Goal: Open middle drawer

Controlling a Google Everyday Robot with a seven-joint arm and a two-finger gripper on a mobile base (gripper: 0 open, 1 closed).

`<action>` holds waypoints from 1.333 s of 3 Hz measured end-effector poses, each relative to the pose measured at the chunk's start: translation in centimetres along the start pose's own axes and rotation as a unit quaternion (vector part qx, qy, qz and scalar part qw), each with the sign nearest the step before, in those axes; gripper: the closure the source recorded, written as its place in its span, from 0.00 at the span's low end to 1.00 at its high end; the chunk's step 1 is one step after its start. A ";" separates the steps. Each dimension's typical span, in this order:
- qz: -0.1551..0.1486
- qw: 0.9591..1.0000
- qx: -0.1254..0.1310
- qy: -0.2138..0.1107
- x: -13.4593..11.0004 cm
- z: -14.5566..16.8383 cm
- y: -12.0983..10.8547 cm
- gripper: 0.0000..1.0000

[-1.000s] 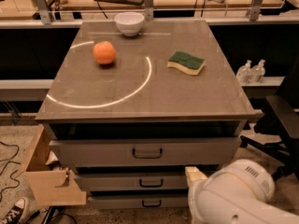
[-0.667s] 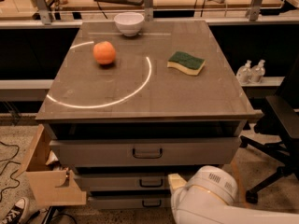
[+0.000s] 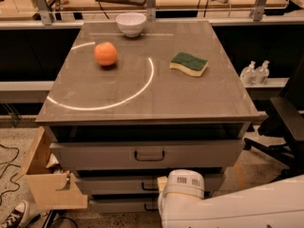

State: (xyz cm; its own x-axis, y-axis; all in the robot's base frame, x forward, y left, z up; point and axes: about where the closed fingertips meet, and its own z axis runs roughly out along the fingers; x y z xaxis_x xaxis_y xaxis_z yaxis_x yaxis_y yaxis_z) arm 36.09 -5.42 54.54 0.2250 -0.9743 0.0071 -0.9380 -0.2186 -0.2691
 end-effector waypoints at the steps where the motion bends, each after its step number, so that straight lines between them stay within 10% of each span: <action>1: 0.048 0.999 -0.003 -0.012 -1.6 3.4 -0.9 0.00; 4: 0.097 0.993 -0.038 -0.054 -5.1 10.8 -0.1 0.00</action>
Offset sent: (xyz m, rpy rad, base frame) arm 0.0221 0.0474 -0.1032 0.1342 0.0898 -0.2067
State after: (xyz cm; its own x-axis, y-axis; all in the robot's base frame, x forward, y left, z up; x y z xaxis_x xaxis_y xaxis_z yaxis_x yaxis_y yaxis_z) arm 37.86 0.18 44.15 0.0616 -0.9880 -0.1420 -0.9826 -0.0350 -0.1824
